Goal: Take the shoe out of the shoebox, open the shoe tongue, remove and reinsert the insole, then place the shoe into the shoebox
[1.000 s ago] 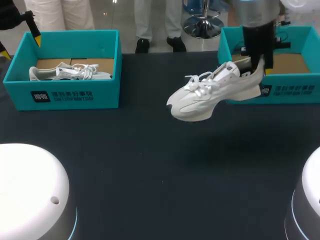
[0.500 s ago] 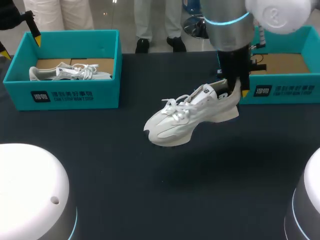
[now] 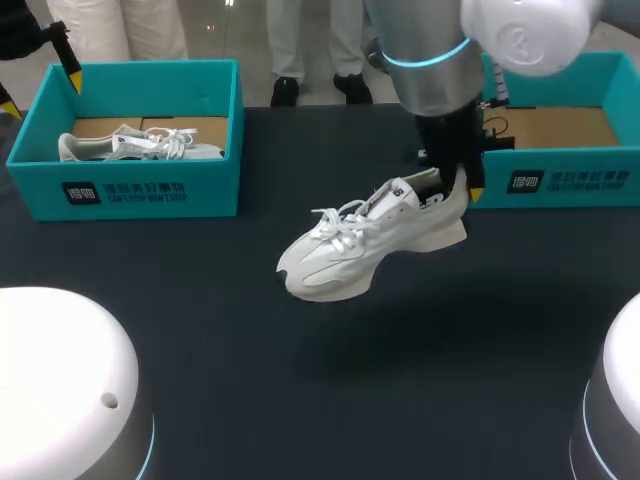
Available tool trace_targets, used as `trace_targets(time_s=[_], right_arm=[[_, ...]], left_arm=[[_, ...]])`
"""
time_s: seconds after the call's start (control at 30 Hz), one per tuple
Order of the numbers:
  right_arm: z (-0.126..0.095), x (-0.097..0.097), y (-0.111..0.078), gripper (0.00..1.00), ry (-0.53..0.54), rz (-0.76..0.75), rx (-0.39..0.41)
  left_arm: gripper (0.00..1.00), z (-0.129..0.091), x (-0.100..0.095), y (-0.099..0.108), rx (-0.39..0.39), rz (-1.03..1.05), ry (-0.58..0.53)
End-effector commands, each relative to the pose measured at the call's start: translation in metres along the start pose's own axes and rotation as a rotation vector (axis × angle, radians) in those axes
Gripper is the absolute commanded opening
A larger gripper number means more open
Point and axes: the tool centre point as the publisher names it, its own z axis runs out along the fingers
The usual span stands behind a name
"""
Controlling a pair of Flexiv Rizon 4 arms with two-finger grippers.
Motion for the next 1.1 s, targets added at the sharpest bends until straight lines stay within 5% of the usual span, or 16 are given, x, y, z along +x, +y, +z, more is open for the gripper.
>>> trace_targets(time_s=[0.03,0.33,0.77,1.1], right_arm=[[-0.001,0.000,0.001,0.00,0.000,0.000,0.002],[-0.001,0.000,0.001,0.00,0.000,0.000,0.002],[0.018,0.019,-0.050,0.00,-0.002,0.038,-0.002],[0.028,0.035,-0.061,0.00,-0.007,0.047,-0.006]], left_arm=[[1.00,0.000,0.001,-0.001,-0.003,0.001,0.000],[1.00,0.000,0.001,-0.001,-0.003,0.001,0.000],[1.00,0.000,0.001,-0.001,-0.003,0.001,0.000],[1.00,0.000,0.001,-0.001,-0.003,0.001,0.000]])
